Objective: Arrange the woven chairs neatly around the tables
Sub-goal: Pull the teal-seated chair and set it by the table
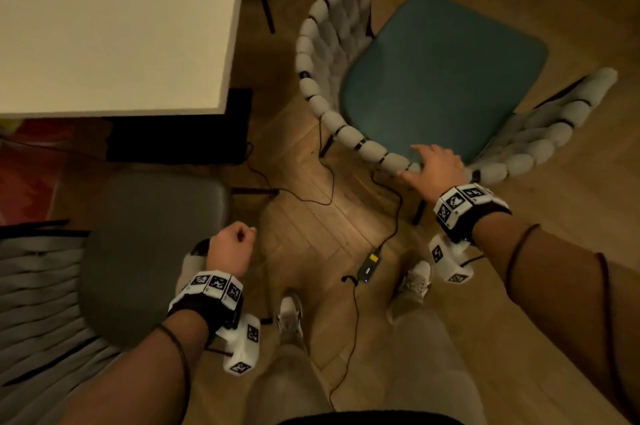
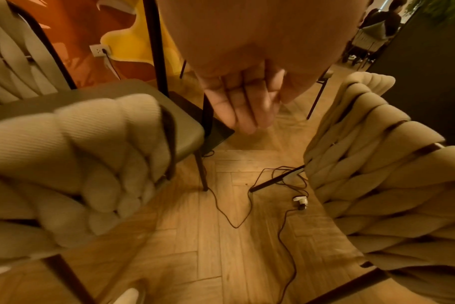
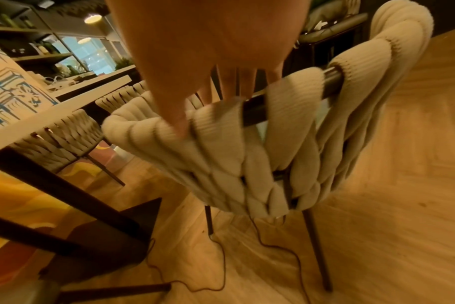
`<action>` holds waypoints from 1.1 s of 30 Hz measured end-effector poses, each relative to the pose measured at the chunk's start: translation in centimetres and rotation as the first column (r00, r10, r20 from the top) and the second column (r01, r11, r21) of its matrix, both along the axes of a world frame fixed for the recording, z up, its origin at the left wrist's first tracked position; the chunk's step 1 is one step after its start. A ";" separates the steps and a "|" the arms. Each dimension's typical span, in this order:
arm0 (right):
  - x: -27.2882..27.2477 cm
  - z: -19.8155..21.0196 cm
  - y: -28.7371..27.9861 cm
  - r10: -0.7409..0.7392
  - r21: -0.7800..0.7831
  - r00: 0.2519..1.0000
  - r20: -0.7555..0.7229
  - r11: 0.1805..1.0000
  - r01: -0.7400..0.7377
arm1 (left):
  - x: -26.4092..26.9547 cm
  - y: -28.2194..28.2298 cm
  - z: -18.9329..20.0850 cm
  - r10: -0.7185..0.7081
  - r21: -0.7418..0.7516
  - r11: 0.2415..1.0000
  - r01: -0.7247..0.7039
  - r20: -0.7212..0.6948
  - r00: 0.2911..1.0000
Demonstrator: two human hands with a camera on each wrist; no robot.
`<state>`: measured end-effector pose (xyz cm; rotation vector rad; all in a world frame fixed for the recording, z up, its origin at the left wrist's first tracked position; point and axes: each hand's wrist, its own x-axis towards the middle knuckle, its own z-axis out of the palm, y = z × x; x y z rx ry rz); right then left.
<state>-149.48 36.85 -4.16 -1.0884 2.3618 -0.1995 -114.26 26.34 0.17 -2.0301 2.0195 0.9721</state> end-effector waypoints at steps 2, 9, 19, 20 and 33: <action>-2.7 -0.3 1.5 -0.001 -0.105 0.997 0.082 0.994 0.009 | -4.5 0.3 -0.4 -0.009 0.057 0.998 0.009 -0.013 1.000; -12.7 -0.6 8.9 -0.802 -0.179 0.558 0.214 0.529 0.830 | -18.9 -3.9 -6.3 0.202 0.204 0.964 -0.170 -0.150 0.968; -17.2 -9.1 9.1 -0.751 -0.008 0.448 0.486 0.509 0.861 | -28.3 -7.2 -6.8 0.434 0.170 0.882 -0.439 0.066 0.898; -16.9 -6.5 8.5 -0.748 -0.025 0.476 0.463 0.526 0.850 | -28.1 -7.6 -7.7 0.480 0.174 0.861 -0.478 0.034 0.877; -27.1 -2.0 4.0 -0.593 -0.065 0.560 0.578 0.650 0.757 | -33.3 -2.9 -6.0 0.747 0.269 0.661 -0.700 -0.156 0.646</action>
